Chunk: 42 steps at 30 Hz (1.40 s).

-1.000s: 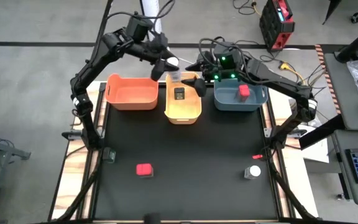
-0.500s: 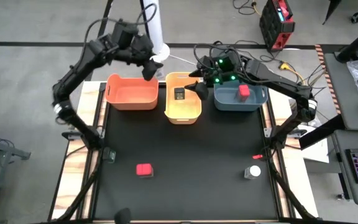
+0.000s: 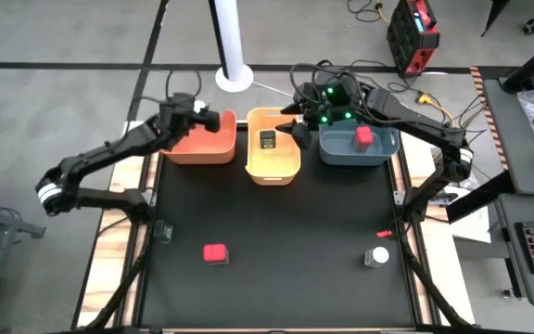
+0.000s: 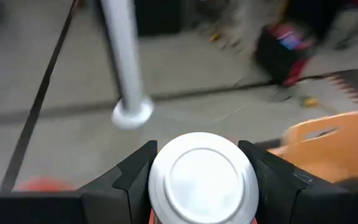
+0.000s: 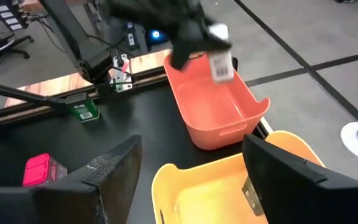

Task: Sort spices by type
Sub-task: Put the left white spice bottle into the orange bin

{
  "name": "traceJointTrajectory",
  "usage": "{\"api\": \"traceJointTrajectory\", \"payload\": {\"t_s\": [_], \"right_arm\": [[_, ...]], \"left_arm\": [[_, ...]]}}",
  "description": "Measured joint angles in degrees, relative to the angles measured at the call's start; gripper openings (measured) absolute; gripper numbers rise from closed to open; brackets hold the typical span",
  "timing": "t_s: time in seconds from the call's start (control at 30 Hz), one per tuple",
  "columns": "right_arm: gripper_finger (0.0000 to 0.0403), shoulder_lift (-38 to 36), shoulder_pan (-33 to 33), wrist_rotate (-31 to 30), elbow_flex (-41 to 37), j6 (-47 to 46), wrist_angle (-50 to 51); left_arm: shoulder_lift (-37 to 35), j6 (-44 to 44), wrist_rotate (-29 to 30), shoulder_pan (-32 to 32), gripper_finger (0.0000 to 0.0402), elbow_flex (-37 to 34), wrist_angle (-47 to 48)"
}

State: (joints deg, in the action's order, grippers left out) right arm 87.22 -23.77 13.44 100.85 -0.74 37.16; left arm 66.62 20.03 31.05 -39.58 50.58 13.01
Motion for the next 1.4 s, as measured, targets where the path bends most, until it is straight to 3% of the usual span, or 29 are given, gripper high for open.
{"api": "traceJointTrajectory", "payload": {"t_s": [0.2, 0.5, 0.83, 1.4], "right_arm": [[0.0258, 0.0, 0.0, 0.0, 0.0, -0.7, -0.3], [0.0249, 0.0, 0.0, 0.0, 0.0, -2.3, -0.2], [0.0261, 0.0, 0.2, 0.0, -0.2, -3.3, 0.1], [0.0247, 2.5, 0.3, 0.2, -0.5, -3.9, -0.1]], "left_arm": [[5.1, 9.1, -0.6, -3.0, 0.0183, -3.1, 3.7], [12.2, 4.6, -0.8, -6.8, 0.0183, -3.7, 2.5], [8.7, 4.5, -5.4, -9.8, 0.0183, -11.1, -8.0], [5.6, 7.6, -4.1, -10.0, 0.0183, -15.1, -4.0]]}}
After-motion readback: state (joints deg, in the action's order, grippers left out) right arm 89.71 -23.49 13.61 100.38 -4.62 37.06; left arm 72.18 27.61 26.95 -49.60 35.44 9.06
